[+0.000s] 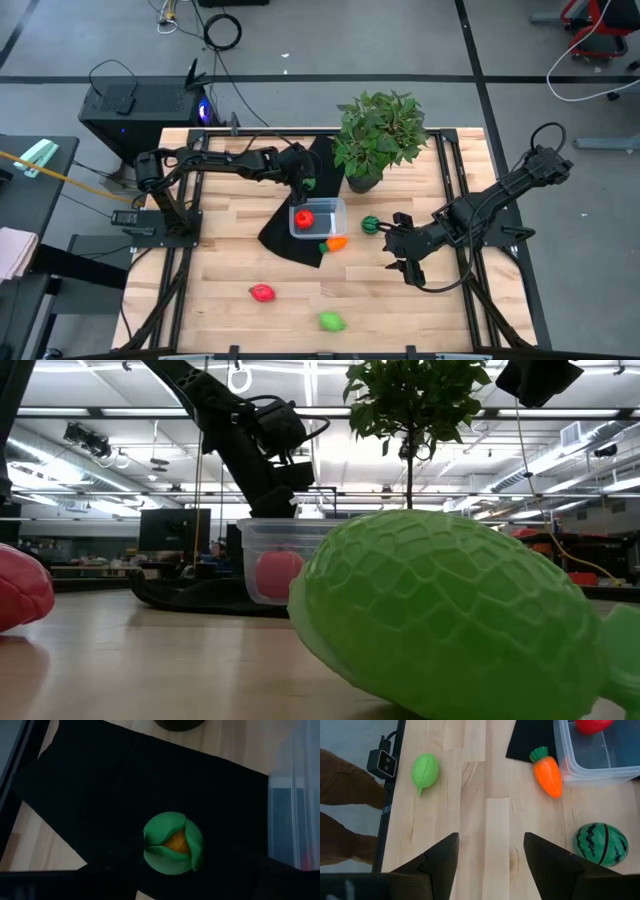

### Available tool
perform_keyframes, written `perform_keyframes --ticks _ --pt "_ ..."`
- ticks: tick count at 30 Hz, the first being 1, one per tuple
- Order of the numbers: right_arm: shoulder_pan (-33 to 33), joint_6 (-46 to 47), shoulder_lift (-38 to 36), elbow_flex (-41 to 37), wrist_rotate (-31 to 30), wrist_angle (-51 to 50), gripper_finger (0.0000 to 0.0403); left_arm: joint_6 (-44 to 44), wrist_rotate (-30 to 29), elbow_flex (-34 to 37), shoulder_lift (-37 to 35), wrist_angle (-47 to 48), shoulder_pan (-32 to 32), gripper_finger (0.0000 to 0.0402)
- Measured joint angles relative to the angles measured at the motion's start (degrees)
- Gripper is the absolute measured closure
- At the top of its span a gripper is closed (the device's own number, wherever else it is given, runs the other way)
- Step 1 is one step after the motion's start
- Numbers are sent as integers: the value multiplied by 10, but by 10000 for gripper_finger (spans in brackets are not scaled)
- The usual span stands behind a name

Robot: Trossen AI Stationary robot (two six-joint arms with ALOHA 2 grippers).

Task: Pick and placing Produce into tupperware
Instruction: Put the green corn into the bin

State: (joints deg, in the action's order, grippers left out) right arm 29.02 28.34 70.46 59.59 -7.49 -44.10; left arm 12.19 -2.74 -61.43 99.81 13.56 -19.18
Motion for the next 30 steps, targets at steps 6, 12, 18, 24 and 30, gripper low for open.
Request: perform_keyframes --ticks 6,12,18,24,30 --pt "0 0 0 0 0 0 173 0 0 0 0 -1 0 212" --pt "0 0 0 0 0 0 174 0 0 0 0 -1 0 222" --pt "0 0 0 0 0 0 176 0 0 -7 -1 6 0 217" --pt "0 0 0 0 0 0 176 4 1 -47 -10 14 -3 226" --pt "0 2 0 0 0 0 177 4 2 -85 -9 85 -1 229"
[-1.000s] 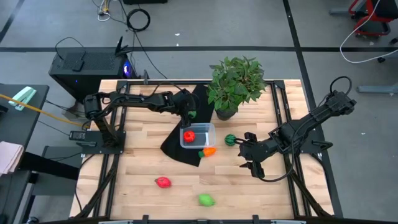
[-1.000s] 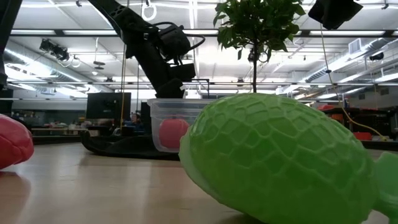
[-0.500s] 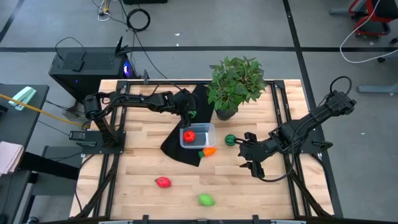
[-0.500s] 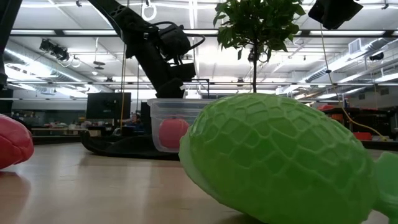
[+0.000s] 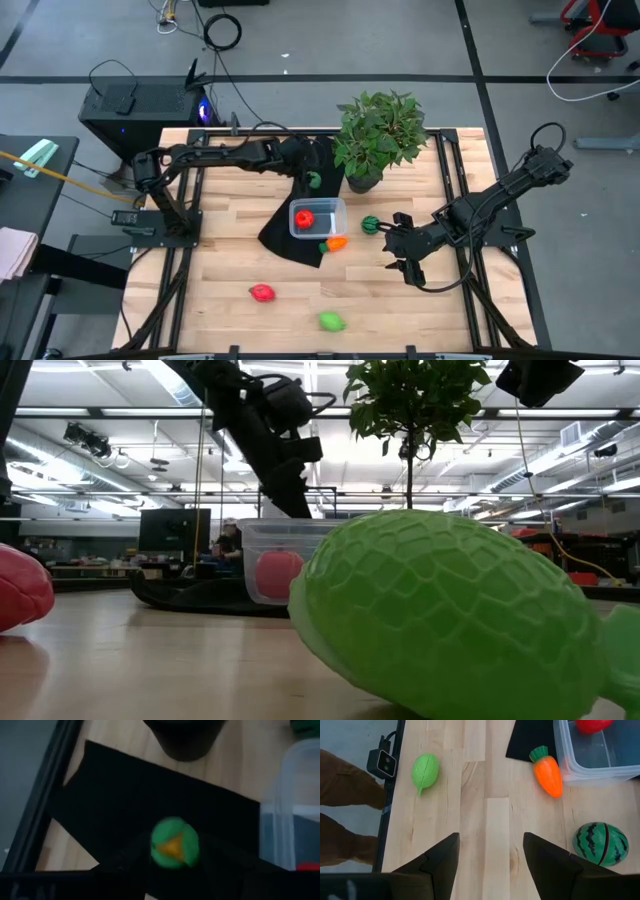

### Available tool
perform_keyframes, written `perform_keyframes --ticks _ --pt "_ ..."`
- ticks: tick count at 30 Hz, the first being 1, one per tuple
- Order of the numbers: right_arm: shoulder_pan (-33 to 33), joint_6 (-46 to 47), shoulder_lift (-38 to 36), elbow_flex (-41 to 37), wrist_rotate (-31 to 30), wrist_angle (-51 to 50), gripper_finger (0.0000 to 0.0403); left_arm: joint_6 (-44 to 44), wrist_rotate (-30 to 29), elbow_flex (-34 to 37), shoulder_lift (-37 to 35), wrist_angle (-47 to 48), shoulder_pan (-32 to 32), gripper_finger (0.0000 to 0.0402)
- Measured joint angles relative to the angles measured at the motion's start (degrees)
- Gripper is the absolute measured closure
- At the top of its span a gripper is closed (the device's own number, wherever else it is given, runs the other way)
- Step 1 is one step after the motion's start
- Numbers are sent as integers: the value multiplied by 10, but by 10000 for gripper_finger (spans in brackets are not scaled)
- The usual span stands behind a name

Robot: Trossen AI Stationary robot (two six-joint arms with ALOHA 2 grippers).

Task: Pick and placing Produce into tupperware
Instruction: Put the green corn into the bin

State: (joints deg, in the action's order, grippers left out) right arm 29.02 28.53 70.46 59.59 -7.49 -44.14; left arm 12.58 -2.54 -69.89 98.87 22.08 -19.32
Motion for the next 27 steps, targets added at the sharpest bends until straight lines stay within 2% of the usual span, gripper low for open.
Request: perform_keyframes --ticks 4,15,22,27 --pt "0 -1 0 0 0 0 178 1 18 -12 -3 32 1 229" --pt "0 -12 0 0 0 0 178 16 18 -16 -4 15 -29 211" --pt "0 -13 0 0 0 0 178 0 58 -14 11 41 -44 157" --pt "0 -13 0 0 0 3 178 -3 72 -15 29 20 -34 112"
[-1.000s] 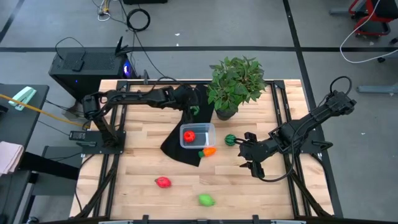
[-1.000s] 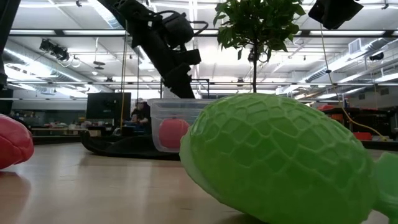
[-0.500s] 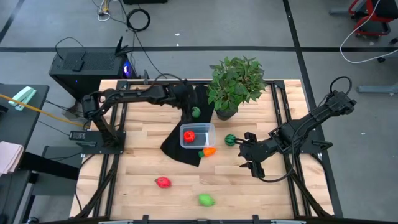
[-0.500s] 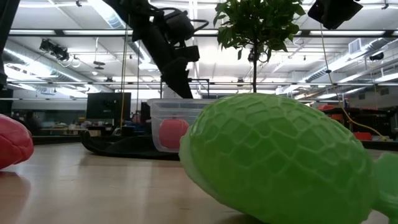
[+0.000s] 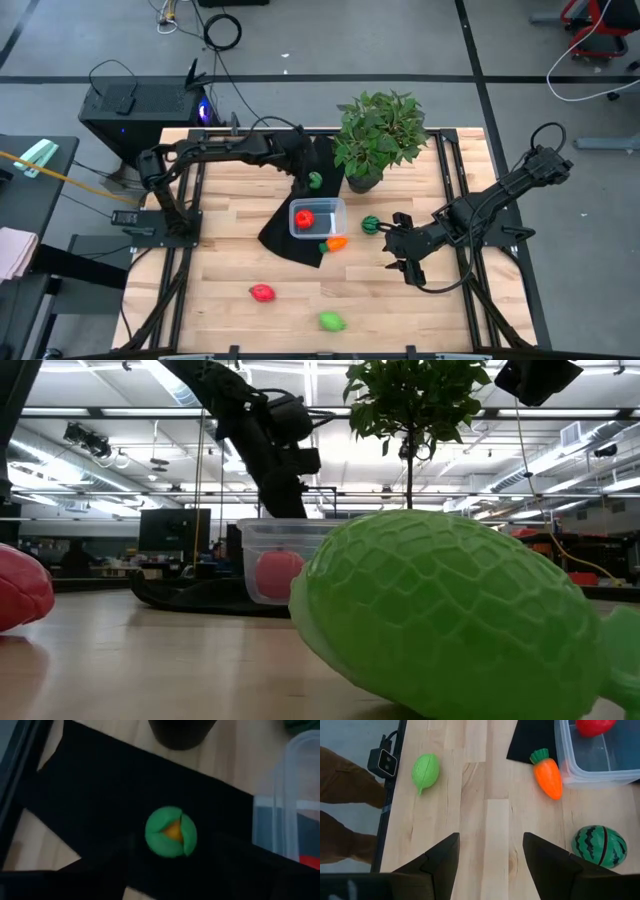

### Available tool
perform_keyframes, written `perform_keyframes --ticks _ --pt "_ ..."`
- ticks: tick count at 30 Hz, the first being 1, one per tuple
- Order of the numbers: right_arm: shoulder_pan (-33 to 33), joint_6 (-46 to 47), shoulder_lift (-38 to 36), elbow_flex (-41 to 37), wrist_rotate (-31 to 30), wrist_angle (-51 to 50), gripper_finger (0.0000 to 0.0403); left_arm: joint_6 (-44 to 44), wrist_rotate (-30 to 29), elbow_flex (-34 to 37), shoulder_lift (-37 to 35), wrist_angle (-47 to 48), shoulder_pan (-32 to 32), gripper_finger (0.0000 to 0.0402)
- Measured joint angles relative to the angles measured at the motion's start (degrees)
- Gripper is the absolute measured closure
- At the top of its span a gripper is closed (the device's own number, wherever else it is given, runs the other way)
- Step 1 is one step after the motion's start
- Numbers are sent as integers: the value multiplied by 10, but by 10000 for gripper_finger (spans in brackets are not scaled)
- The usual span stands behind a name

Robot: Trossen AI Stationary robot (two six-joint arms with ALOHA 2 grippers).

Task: Pick and placing Produce into tupperware
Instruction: Put the green corn into the bin

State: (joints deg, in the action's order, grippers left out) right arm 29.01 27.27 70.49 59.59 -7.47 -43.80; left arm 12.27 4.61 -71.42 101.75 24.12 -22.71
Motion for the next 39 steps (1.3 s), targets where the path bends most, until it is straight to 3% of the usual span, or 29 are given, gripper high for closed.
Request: perform_keyframes --ticks 6,25,39 --pt "0 1 0 0 0 2 178 3 -3 0 20 1 11 87" --pt "0 1 0 0 0 5 178 -16 -9 0 70 -39 15 99" --pt "0 0 0 0 0 5 178 -16 -10 0 69 -40 17 197"
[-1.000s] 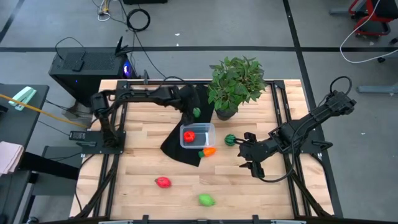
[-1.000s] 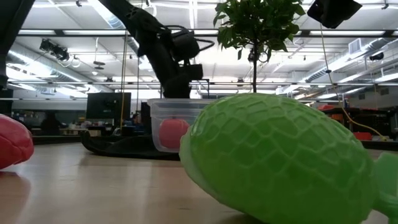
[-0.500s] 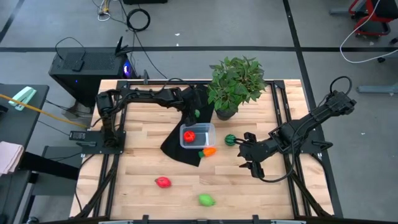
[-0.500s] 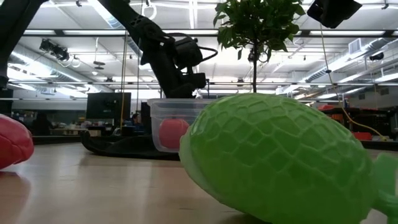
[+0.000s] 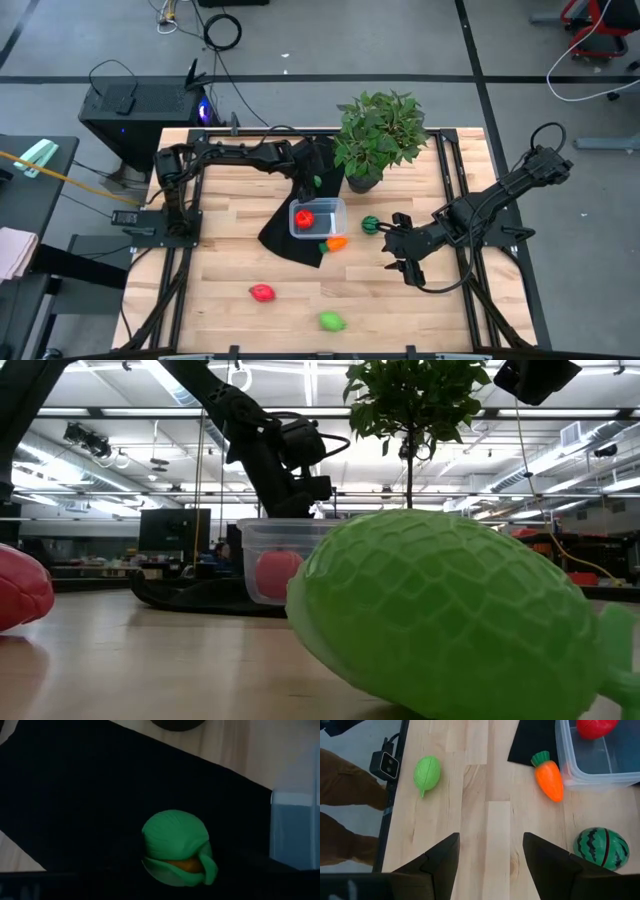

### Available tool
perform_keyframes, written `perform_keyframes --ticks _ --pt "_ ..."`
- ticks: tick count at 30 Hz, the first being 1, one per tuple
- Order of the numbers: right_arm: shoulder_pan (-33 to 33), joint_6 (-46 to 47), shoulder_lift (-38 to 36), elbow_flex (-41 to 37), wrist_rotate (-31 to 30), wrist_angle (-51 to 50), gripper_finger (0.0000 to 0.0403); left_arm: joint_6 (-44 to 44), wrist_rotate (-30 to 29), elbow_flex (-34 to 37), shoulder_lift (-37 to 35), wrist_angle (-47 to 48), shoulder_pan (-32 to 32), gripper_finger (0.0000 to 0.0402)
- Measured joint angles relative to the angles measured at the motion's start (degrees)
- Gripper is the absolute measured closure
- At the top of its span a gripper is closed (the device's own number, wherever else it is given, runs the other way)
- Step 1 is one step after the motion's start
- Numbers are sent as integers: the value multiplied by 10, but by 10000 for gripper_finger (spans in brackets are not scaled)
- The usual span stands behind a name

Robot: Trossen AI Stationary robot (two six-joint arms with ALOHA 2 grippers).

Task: Pick and placing Produce into tupperware
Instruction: Put the green corn into the bin

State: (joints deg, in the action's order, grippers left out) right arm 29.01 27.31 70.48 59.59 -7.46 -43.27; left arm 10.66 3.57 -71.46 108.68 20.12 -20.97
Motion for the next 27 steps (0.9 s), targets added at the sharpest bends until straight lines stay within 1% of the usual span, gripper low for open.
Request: perform_keyframes --ticks 2,6,9,16,18,23,27 --pt "0 0 0 0 0 0 178 0 0 0 0 0 0 196" --pt "0 0 0 0 0 0 178 -10 -5 0 -3 4 0 174" --pt "0 0 0 0 0 0 178 -12 -5 1 -14 5 -2 170" --pt "0 0 0 0 0 0 178 -18 -4 1 -71 9 -11 194" --pt "0 0 0 0 0 0 178 -38 -2 1 -92 12 -13 194" --pt "0 2 0 0 0 0 178 -85 17 1 -139 17 -4 177" --pt "0 1 0 0 0 0 178 -108 23 1 -171 15 20 183"
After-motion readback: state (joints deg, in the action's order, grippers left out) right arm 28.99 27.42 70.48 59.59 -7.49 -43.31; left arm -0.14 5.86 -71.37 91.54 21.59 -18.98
